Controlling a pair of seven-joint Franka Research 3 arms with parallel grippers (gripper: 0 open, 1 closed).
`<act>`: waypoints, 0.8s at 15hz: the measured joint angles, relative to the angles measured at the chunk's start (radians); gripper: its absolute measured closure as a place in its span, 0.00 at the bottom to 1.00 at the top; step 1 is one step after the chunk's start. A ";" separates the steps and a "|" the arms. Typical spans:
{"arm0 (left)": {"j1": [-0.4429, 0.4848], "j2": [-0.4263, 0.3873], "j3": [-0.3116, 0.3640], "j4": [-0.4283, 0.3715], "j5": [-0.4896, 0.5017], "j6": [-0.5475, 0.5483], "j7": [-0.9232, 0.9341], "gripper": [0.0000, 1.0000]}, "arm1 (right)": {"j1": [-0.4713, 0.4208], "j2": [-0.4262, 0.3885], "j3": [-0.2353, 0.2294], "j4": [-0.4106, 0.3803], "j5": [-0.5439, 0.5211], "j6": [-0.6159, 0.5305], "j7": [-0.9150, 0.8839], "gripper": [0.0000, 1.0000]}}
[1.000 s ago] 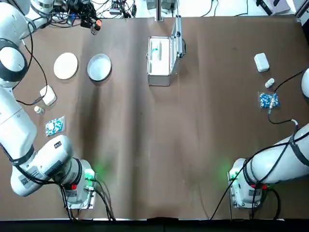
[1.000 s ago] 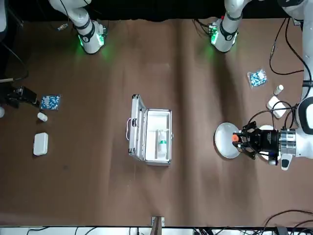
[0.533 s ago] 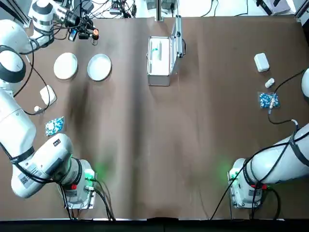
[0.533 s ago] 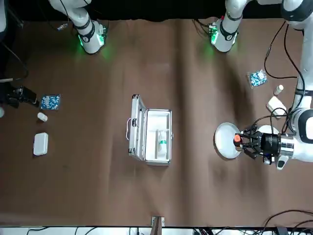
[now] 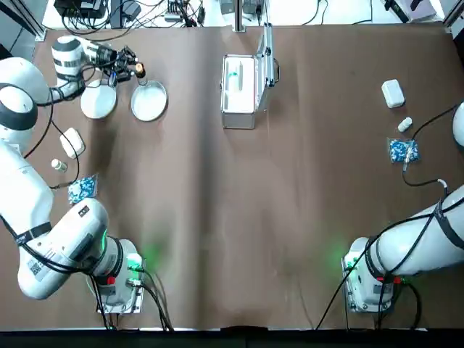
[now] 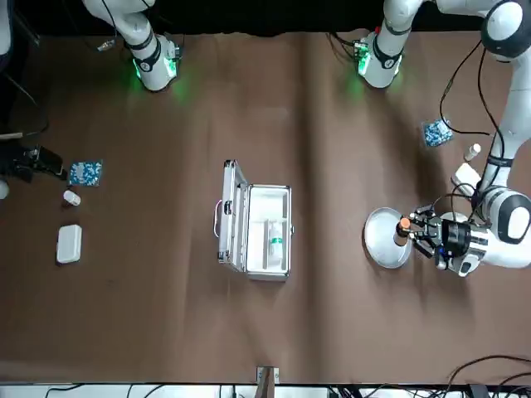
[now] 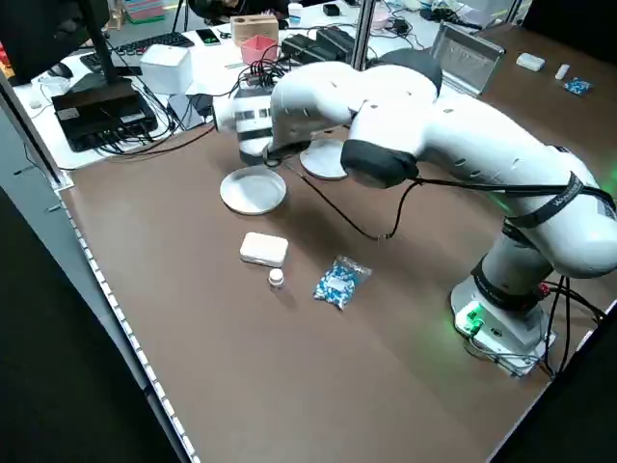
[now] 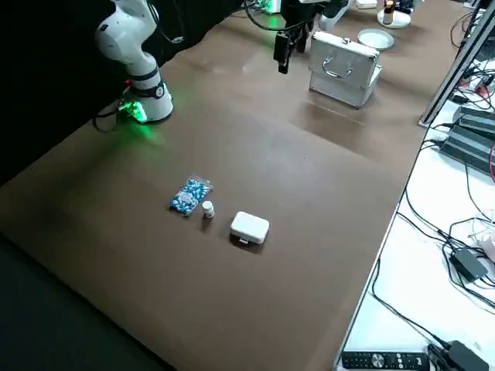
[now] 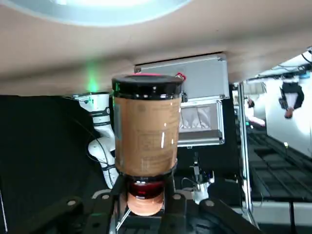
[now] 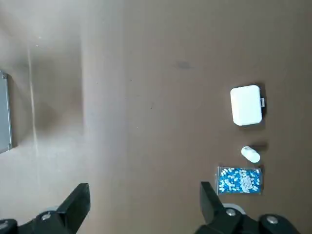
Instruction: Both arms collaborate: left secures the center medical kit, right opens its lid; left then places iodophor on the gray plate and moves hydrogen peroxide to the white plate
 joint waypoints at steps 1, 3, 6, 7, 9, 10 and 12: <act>0.000 0.035 0.023 -0.002 -0.013 -0.001 0.071 0.67 | 0.000 0.000 0.000 0.000 0.000 0.000 0.000 0.00; -0.003 0.059 0.043 -0.003 -0.015 -0.001 0.111 0.67 | 0.000 0.000 0.000 0.000 0.000 0.000 0.000 0.00; -0.003 0.072 0.057 -0.004 -0.017 -0.001 0.124 0.67 | 0.000 0.000 0.000 0.000 0.000 0.000 0.000 0.00; -0.004 0.075 0.059 -0.005 -0.019 -0.001 0.124 0.67 | 0.000 0.000 0.000 -0.001 0.000 0.000 0.000 0.00; -0.004 0.087 0.069 -0.005 -0.022 -0.001 0.131 0.67 | 0.000 0.000 0.000 -0.001 0.000 0.000 0.000 0.00; -0.004 0.096 0.078 -0.006 -0.026 -0.001 0.140 0.67 | 0.000 0.000 0.000 0.000 0.000 -0.001 0.000 0.00; -0.004 0.109 0.093 -0.006 -0.031 -0.001 0.156 0.67 | 0.000 0.000 0.000 -0.001 0.000 -0.003 0.000 0.00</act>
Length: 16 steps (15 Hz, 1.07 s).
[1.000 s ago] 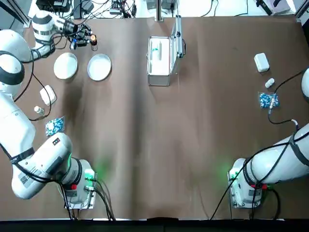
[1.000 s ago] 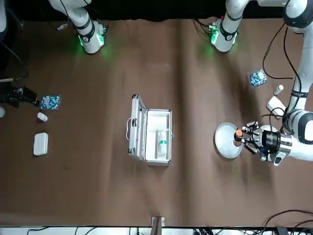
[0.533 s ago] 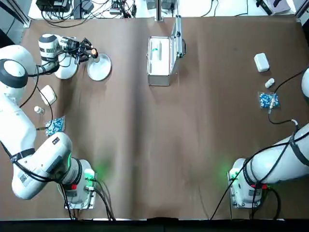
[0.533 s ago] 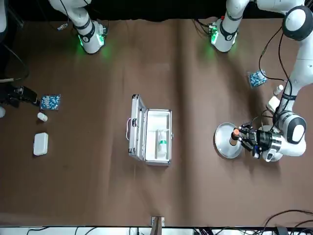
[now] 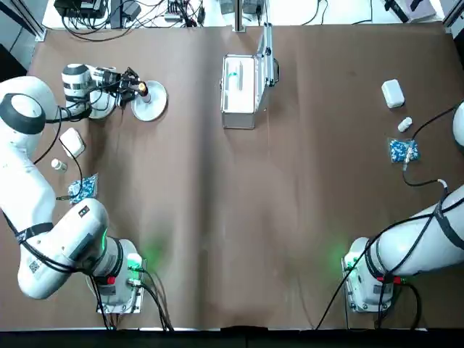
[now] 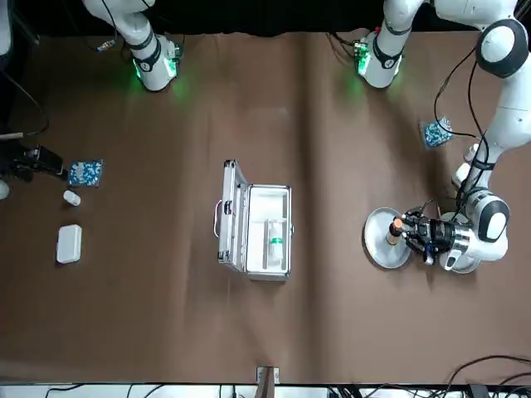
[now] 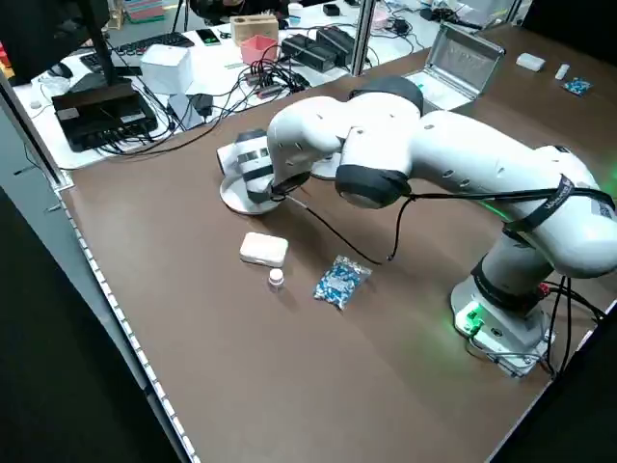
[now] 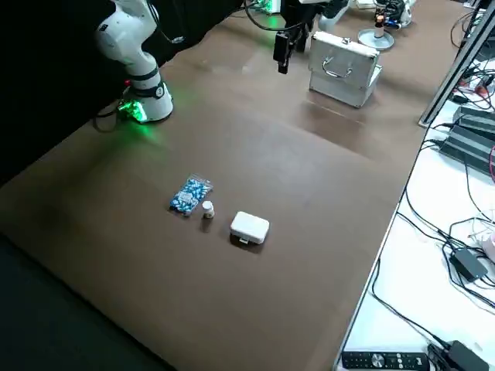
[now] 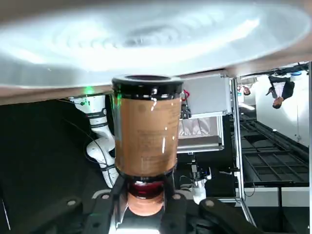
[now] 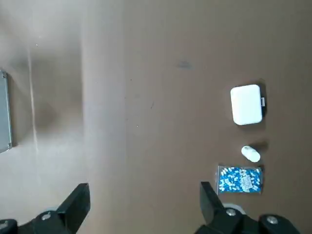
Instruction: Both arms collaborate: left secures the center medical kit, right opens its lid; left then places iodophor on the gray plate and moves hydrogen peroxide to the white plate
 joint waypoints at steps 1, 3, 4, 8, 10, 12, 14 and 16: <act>-0.001 0.004 0.006 0.000 -0.001 0.000 0.001 0.67 | 0.000 0.000 0.000 0.000 0.000 0.000 0.000 0.00; -0.003 0.006 0.014 0.000 -0.003 0.000 0.002 0.67 | 0.000 0.000 0.000 0.000 0.000 0.000 0.000 0.00; -0.005 0.006 0.016 0.000 -0.003 0.000 0.002 0.67 | 0.000 0.000 0.000 0.000 0.000 0.000 0.000 0.00; -0.031 0.006 0.033 0.001 -0.009 0.001 0.002 0.66 | 0.000 0.000 0.000 0.000 0.000 -0.001 0.000 0.00; -0.045 0.006 0.040 0.003 -0.019 0.001 0.001 0.52 | 0.000 0.000 0.000 0.000 0.000 -0.001 0.000 0.00; -0.053 0.006 0.040 0.009 -0.019 0.001 -0.002 0.33 | 0.000 0.000 0.000 0.000 0.000 -0.001 0.000 0.00; -0.053 -0.004 0.040 0.016 -0.019 0.000 -0.011 0.15 | 0.000 0.000 0.000 0.000 0.000 -0.001 0.000 0.00; -0.057 -0.032 0.039 0.024 -0.005 -0.003 -0.048 0.00 | 0.000 0.000 0.000 0.000 0.000 -0.001 0.000 0.00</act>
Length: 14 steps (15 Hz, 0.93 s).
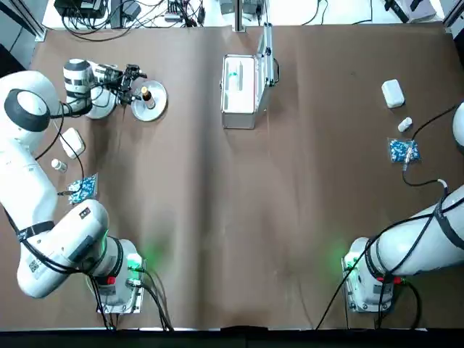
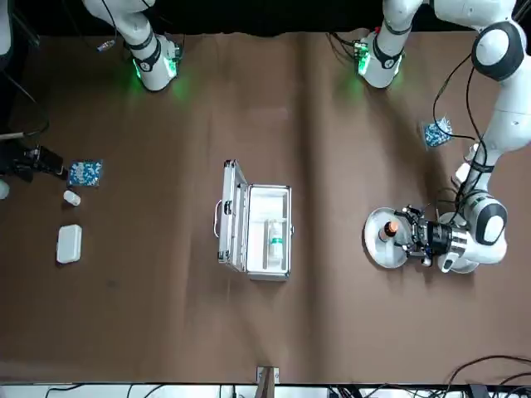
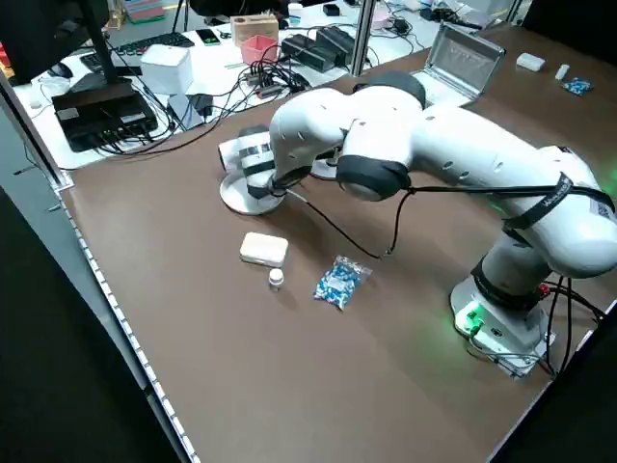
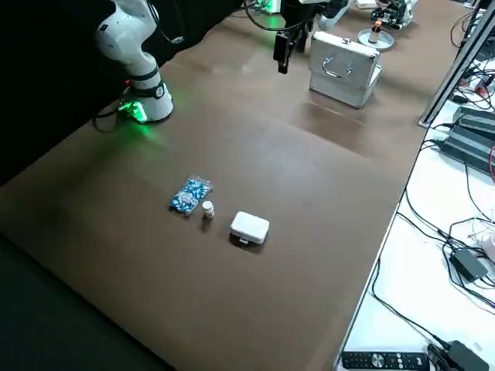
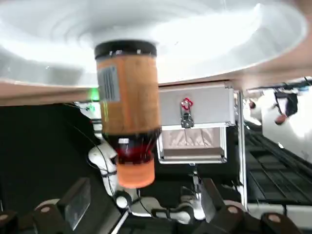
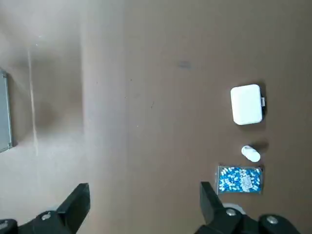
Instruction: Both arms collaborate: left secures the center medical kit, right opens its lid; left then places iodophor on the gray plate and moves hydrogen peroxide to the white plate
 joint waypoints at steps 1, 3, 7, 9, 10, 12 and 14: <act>-0.006 -0.021 -0.001 0.003 0.021 -0.001 -0.019 0.00 | 0.000 0.000 0.000 0.000 0.000 0.000 0.000 0.00; -0.041 -0.112 -0.005 0.011 0.075 -0.002 -0.069 0.00 | 0.000 0.000 0.000 0.000 0.000 0.000 0.000 0.00; -0.114 -0.251 -0.005 0.015 0.148 0.000 -0.097 0.00 | -0.001 0.000 -0.001 0.001 0.000 0.001 0.000 0.00; -0.153 -0.321 -0.006 0.017 0.199 0.007 -0.106 0.00 | -0.002 0.000 -0.002 0.001 0.000 0.001 0.000 0.00; -0.173 -0.358 -0.006 0.018 0.218 0.014 -0.122 0.00 | -0.002 0.000 -0.002 0.001 0.000 0.001 0.000 0.00; -0.228 -0.426 -0.007 0.018 0.256 0.032 -0.186 0.00 | -0.002 0.000 -0.002 0.001 0.000 0.001 0.000 0.00; -0.305 -0.482 -0.007 0.018 0.329 0.056 -0.259 0.00 | -0.002 0.000 -0.001 0.001 0.000 0.001 0.000 0.00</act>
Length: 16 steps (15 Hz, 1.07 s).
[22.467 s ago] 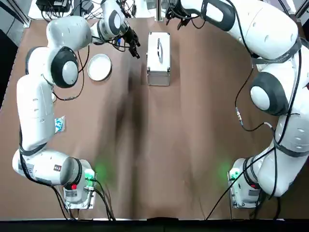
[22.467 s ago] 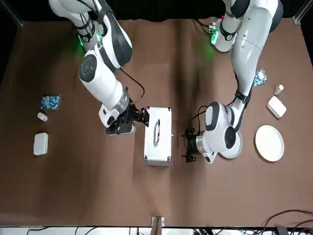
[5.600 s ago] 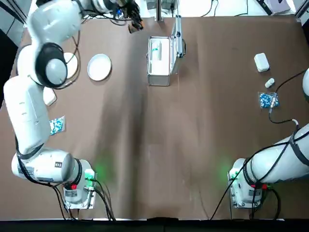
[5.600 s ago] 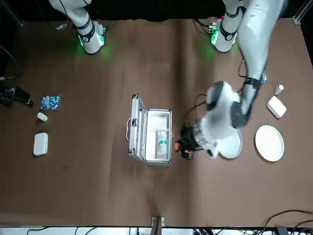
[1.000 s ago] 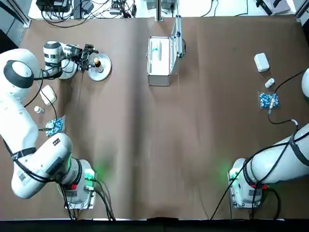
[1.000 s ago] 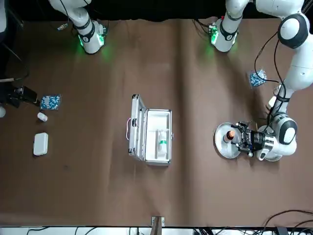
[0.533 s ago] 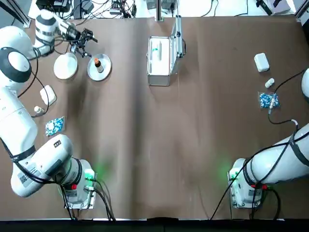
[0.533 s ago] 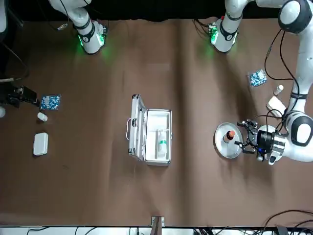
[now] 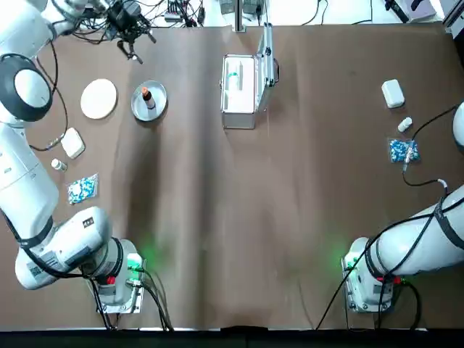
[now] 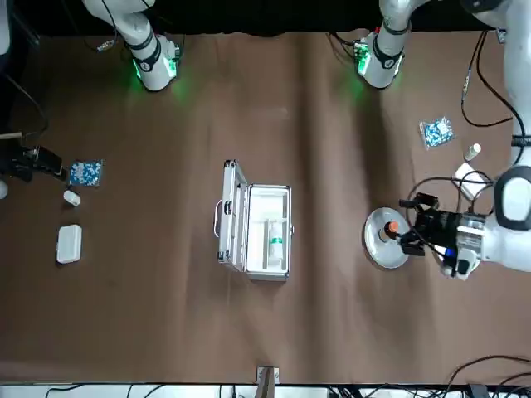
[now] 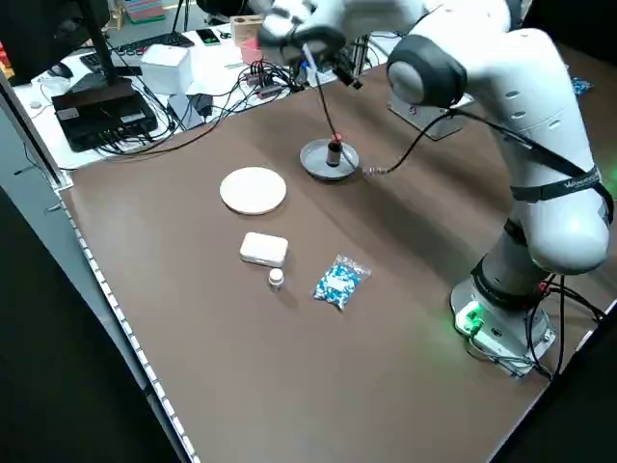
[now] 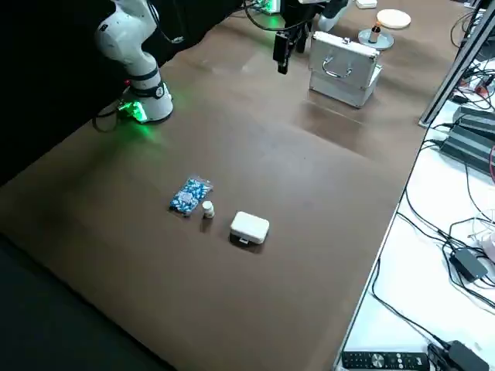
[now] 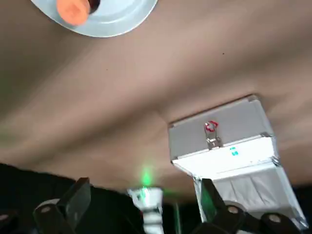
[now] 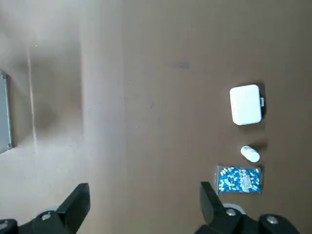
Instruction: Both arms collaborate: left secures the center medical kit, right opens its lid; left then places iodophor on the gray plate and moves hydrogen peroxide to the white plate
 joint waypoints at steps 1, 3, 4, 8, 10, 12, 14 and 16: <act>-0.041 -0.019 0.000 -0.001 0.040 0.013 -0.025 0.00 | 0.000 0.000 0.000 0.000 0.000 0.001 0.000 0.00; -0.104 -0.036 0.001 -0.002 0.082 0.027 -0.045 0.00 | 0.000 0.000 0.000 0.000 0.000 0.001 0.000 0.00; -0.126 -0.038 0.001 -0.001 0.093 0.034 -0.044 0.00 | 0.000 0.000 0.001 0.000 0.000 0.001 0.000 0.00; -0.215 -0.038 -0.001 0.015 0.150 0.072 -0.031 0.00 | 0.001 0.000 0.001 0.000 0.000 0.003 0.000 0.00; -0.276 -0.038 -0.004 0.024 0.188 0.105 -0.031 0.00 | 0.002 0.000 0.001 0.000 0.000 0.003 0.000 0.00; -0.346 -0.038 -0.005 0.032 0.223 0.150 -0.028 0.00 | 0.003 0.000 0.002 0.000 0.000 0.003 0.000 0.00; -0.404 -0.038 -0.005 0.043 0.267 0.189 0.015 0.00 | 0.003 0.000 0.002 0.000 0.000 0.003 0.000 0.00; -0.453 -0.039 -0.005 0.050 0.314 0.214 0.056 0.00 | 0.003 0.000 0.002 0.000 0.000 0.003 0.000 0.00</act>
